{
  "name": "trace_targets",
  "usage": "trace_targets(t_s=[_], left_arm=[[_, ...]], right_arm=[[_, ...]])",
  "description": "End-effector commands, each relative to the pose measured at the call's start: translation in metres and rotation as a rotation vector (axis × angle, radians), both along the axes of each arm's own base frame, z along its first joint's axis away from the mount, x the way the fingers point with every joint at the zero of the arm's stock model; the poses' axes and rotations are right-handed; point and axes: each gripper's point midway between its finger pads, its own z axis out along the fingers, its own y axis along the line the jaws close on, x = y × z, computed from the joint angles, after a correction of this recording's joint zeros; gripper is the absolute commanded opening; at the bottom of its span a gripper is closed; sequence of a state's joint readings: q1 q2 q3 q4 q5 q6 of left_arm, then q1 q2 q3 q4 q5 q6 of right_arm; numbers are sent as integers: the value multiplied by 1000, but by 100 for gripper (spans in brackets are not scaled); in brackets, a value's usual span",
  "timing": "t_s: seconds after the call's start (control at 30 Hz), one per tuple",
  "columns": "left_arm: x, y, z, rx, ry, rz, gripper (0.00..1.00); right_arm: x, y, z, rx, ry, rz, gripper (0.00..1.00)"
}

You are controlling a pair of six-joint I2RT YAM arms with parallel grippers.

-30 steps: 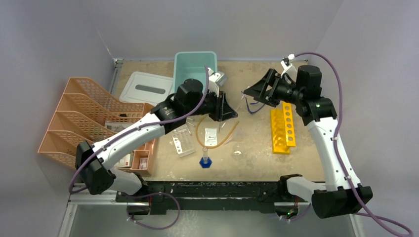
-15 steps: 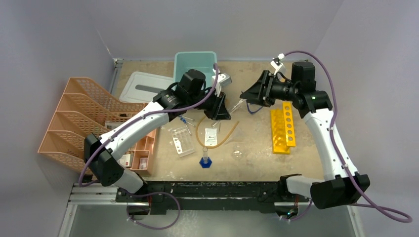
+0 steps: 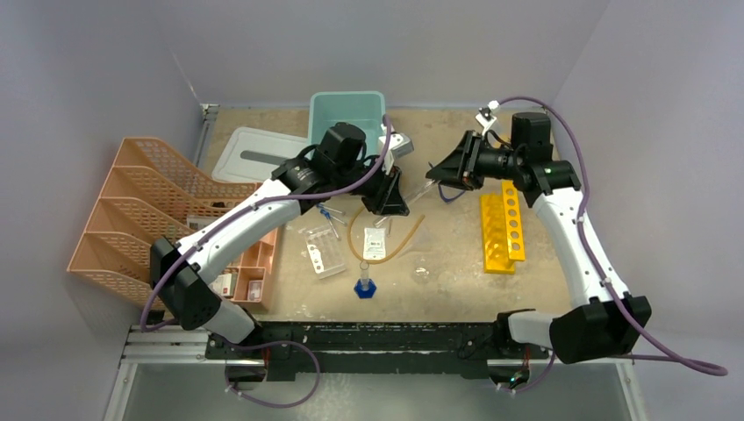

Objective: Organize the chemistry lab equipment

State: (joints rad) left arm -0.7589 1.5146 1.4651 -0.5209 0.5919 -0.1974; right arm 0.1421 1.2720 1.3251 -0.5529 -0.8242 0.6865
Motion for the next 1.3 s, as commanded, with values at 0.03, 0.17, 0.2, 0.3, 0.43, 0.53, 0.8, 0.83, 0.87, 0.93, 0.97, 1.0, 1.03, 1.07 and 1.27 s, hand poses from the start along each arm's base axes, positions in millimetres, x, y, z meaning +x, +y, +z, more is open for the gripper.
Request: trace_targets(t_s=[0.03, 0.17, 0.2, 0.3, 0.43, 0.53, 0.8, 0.83, 0.87, 0.93, 0.97, 1.0, 1.03, 1.07, 1.27], left_arm=[[5, -5, 24, -54, -68, -35, 0], [4, -5, 20, -49, -59, -37, 0], [4, -5, 20, -49, -58, -40, 0], [3, -6, 21, -54, -57, -44, 0], [12, -4, 21, -42, -61, 16, 16], [28, 2, 19, -11, -85, 119, 61], [84, 55, 31, 11, -150, 592, 81], [86, 61, 32, 7, -145, 635, 81], [87, 66, 32, 0, -136, 680, 81], [86, 73, 32, -34, -111, 742, 81], [85, 75, 31, -55, -91, 763, 81], [82, 77, 28, -75, -72, 778, 81], [80, 77, 28, -100, -54, 790, 81], [78, 78, 25, -116, -36, 801, 81], [73, 88, 19, -212, 33, 891, 80]], right_arm=[[-16, 6, 5, 61, -15, 59, 31], [-19, 8, 5, 74, -13, 79, 31], [-19, 8, 7, 76, -21, 80, 32], [-19, 8, 10, 81, -33, 86, 27], [-17, 6, 16, 68, -58, 66, 18], [-6, -6, 18, -35, -118, -8, 17], [44, -114, 25, -628, -272, -452, 17], [46, -132, 27, -702, -282, -516, 17], [48, -151, 29, -784, -288, -586, 16], [47, -186, 28, -932, -285, -713, 16], [47, -200, 26, -993, -282, -765, 16], [47, -210, 25, -1035, -286, -808, 16], [47, -219, 21, -1075, -283, -840, 16], [47, -225, 16, -1105, -273, -863, 16], [53, -247, -18, -1190, -203, -998, 14]])
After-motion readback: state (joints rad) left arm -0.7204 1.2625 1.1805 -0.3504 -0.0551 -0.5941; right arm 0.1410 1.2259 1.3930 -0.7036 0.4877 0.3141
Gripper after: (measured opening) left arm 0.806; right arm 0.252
